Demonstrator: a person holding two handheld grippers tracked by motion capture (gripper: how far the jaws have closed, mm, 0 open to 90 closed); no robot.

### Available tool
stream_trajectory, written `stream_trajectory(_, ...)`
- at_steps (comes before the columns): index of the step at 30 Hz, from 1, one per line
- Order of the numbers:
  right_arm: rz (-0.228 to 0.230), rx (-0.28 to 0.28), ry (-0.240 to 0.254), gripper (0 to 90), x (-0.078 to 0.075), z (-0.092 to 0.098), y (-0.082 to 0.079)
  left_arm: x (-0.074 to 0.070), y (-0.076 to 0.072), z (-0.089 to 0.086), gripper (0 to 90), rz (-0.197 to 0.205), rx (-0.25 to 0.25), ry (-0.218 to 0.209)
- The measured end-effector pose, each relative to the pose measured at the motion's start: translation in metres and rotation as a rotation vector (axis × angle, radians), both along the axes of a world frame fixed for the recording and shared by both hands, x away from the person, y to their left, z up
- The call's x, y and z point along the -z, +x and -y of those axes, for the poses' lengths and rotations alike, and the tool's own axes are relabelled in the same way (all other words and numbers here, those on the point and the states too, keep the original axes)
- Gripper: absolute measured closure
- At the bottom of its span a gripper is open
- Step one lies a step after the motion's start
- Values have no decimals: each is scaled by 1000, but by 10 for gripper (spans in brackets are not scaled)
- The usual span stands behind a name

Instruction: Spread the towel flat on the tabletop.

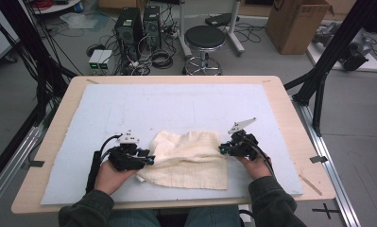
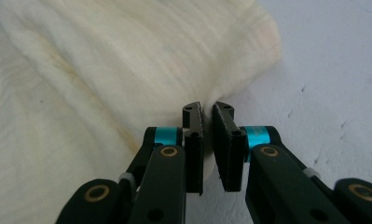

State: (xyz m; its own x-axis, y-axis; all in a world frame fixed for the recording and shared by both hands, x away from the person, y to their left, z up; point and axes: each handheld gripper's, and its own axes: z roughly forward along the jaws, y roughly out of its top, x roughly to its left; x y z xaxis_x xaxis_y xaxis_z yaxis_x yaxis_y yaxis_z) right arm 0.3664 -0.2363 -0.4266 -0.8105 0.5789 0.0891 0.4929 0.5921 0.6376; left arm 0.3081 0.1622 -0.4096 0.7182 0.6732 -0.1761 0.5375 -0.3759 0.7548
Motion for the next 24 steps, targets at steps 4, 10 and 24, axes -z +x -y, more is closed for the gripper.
stream_trajectory(4, 9, -4, 10, 785, -1, 5, -3, -15, 15, 0, 574, 33, -19, -15)
stream_trajectory(10, 31, 0, 48, 672, -6, 10, -3, -13, 47, 12, 603, 66, -54, 17)
stream_trajectory(24, 70, 102, 137, 655, -15, 31, 17, 27, 87, 36, 676, 24, -117, 129)
